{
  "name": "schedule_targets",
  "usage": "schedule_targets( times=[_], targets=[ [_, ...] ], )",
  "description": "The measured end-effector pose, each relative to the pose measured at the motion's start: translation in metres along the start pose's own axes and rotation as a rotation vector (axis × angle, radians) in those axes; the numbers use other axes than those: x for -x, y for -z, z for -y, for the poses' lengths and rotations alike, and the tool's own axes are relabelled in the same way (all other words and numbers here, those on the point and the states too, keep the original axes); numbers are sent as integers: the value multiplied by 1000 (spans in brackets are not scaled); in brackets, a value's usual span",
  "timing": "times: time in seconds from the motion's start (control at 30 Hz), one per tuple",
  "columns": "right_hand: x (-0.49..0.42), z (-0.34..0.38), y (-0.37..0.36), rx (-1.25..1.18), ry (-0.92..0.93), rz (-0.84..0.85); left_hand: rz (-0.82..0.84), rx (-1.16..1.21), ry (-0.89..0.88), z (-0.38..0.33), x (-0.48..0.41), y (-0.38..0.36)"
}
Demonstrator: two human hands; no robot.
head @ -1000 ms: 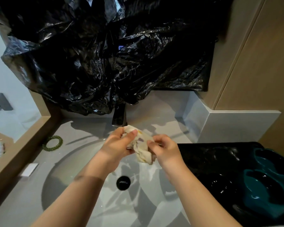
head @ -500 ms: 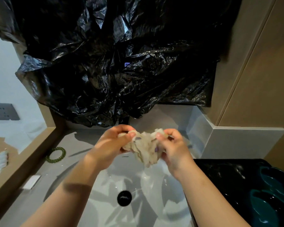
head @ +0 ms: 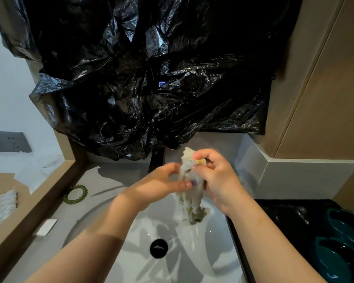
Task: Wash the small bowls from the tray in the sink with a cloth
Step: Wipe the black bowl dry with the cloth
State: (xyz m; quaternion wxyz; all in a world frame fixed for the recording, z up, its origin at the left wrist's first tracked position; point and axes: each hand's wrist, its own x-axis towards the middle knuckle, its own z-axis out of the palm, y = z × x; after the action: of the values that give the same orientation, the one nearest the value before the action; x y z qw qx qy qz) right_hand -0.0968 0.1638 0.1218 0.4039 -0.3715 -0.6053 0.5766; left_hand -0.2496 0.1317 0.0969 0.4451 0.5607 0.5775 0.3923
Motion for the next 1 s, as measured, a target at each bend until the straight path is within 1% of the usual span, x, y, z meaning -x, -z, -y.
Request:
schedule_targets(
  times=[0.07,0.2,0.3,0.33,0.37,0.4,0.43,0.47,0.53,0.57,0.6,0.63,0.67,0.73,0.77,0.83,0.87,0.9,0.93,0.97,1.0],
  targets=[
    [-1,2,7,130,56,-43,-39,-16,30,2,-1,-2],
    [-7,-8,15,427,102,-144,-172,2,4,-3,-3,-14],
    [-2,-12,26,823,79,-255,-259,36,28,-10,0,-4],
    [1,-11,30,885,66,-291,-273,0,36,-13,3,0],
    [2,-10,34,849,41,-317,-282,-49,48,-14,5,5],
    [1,-10,35,705,8,-323,-281,-83,54,-16,8,10],
    [1,-8,36,496,-40,-315,-251,-70,56,-17,10,13],
    [1,-6,36,252,-84,-293,-202,5,61,-19,12,15],
    [-3,-2,40,-180,-173,-213,-137,318,83,-21,14,20],
    [-4,-1,42,-279,-213,-166,-142,487,90,-20,14,23],
    [-5,-2,46,-261,-244,-119,-171,599,97,-18,12,25],
    [-5,-4,49,-143,-258,-81,-209,636,107,-15,10,28],
    [-6,-7,50,22,-254,-55,-242,621,124,-12,7,30],
    [-9,-15,54,309,-227,-66,-328,494,157,-3,2,35],
    [-10,-17,56,359,-213,-112,-390,389,164,1,1,39],
    [-12,-18,60,314,-155,-250,-516,135,157,8,-2,48],
    [-13,-19,61,281,-138,-281,-566,34,147,11,-3,51],
    [-14,-20,59,234,-151,-278,-604,-16,145,12,-5,53],
    [-15,-22,57,172,-191,-260,-626,-8,155,13,-6,53],
    [-15,-23,55,110,-244,-242,-617,69,177,12,-6,52],
    [-16,-23,52,56,-290,-241,-565,188,200,9,-5,49]
  ],
)
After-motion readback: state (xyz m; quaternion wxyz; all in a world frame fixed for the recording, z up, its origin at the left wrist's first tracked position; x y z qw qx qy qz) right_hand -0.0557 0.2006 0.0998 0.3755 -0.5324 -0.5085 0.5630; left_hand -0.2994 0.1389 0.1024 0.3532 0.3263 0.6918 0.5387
